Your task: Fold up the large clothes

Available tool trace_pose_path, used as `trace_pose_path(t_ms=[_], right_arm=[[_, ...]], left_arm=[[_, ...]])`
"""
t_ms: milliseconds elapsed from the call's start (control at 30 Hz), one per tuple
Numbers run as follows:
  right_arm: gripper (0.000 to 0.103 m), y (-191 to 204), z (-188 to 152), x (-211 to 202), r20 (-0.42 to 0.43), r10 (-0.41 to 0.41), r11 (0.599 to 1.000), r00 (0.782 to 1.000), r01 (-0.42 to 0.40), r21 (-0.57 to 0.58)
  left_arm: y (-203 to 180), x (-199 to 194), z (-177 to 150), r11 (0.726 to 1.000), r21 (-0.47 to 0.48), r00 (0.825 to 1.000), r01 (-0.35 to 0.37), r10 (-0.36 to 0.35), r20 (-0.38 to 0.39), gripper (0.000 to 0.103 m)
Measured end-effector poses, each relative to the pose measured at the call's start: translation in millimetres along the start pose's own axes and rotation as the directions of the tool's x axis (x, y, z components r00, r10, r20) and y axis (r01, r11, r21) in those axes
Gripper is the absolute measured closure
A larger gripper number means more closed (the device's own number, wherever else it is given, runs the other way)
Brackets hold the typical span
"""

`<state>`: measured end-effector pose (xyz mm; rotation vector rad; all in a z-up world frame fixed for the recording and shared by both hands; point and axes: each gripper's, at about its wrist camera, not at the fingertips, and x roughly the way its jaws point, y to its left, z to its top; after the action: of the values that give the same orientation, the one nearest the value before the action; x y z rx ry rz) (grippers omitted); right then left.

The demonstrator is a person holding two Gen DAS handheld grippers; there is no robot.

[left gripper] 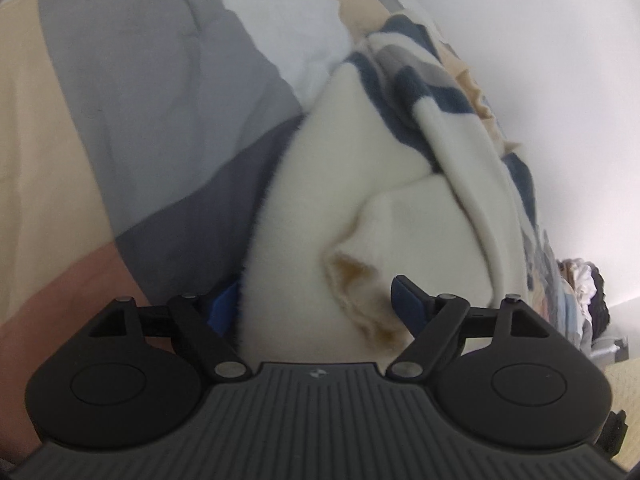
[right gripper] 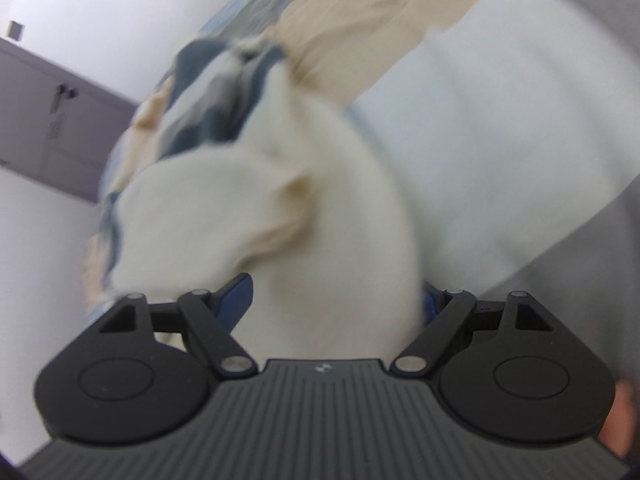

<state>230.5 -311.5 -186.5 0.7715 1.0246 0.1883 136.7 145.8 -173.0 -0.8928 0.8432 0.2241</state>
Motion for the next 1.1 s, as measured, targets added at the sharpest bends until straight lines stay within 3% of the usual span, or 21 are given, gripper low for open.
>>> trace_pose_path(t_ms=[67, 133, 200, 333, 433, 467, 533, 633, 833, 967, 1100], right_arm=[[0.021, 6, -4, 2, -0.010, 0.014, 0.999, 1.000, -0.014, -0.035], [0.030, 8, -5, 6, -0.021, 0.011, 0.999, 1.000, -0.012, -0.046], [0.053, 6, -4, 10, -0.035, 0.008, 0.999, 0.999, -0.009, -0.031], [0.072, 5, -1, 17, -0.028, 0.005, 1.000, 1.000, -0.006, -0.026], [0.084, 2, 2, 14, -0.012, 0.065, 0.998, 0.998, -0.065, 0.005], [0.085, 1, 2, 10, -0.002, 0.097, 0.995, 0.995, -0.097, 0.015], [0.087, 3, 1, -3, 0.036, 0.170, 0.985, 0.985, -0.171, 0.030], [0.088, 5, 4, -25, 0.063, 0.301, 0.952, 0.952, -0.304, 0.045], [0.093, 10, 10, -74, 0.115, 0.524, 0.845, 0.844, -0.532, 0.054], [0.093, 21, 9, -106, 0.120, 0.596, 0.801, 0.794, -0.599, -0.017], [0.093, 34, 9, -139, 0.105, 0.630, 0.776, 0.769, -0.628, -0.056]], left_arm=[[-3, 4, -3, 1.000, -0.002, 1.000, 0.013, -0.013, -0.011, 0.020], [-7, 8, -4, 1.000, 0.017, 1.000, 0.006, -0.005, -0.011, 0.020], [-9, 12, -5, 0.999, 0.027, 1.000, 0.018, -0.017, -0.014, 0.020], [-4, 19, -2, 0.995, -0.030, 0.995, 0.096, -0.096, -0.008, 0.027], [-3, 22, 2, 0.993, -0.047, 0.994, 0.112, -0.113, -0.015, 0.059], [-1, 20, 3, 0.988, -0.062, 0.989, 0.144, -0.145, -0.017, 0.075], [4, 12, 5, 0.971, -0.106, 0.977, 0.214, -0.215, 0.000, 0.078], [1, -10, 8, 0.948, -0.114, 0.954, 0.298, -0.295, 0.048, 0.081], [-16, -81, 20, 0.895, -0.039, 0.885, 0.445, -0.433, 0.168, 0.093], [-26, -118, 18, 0.861, 0.015, 0.843, 0.508, -0.501, 0.195, 0.094], [-32, -151, 13, 0.850, 0.039, 0.829, 0.525, -0.521, 0.202, 0.094]])
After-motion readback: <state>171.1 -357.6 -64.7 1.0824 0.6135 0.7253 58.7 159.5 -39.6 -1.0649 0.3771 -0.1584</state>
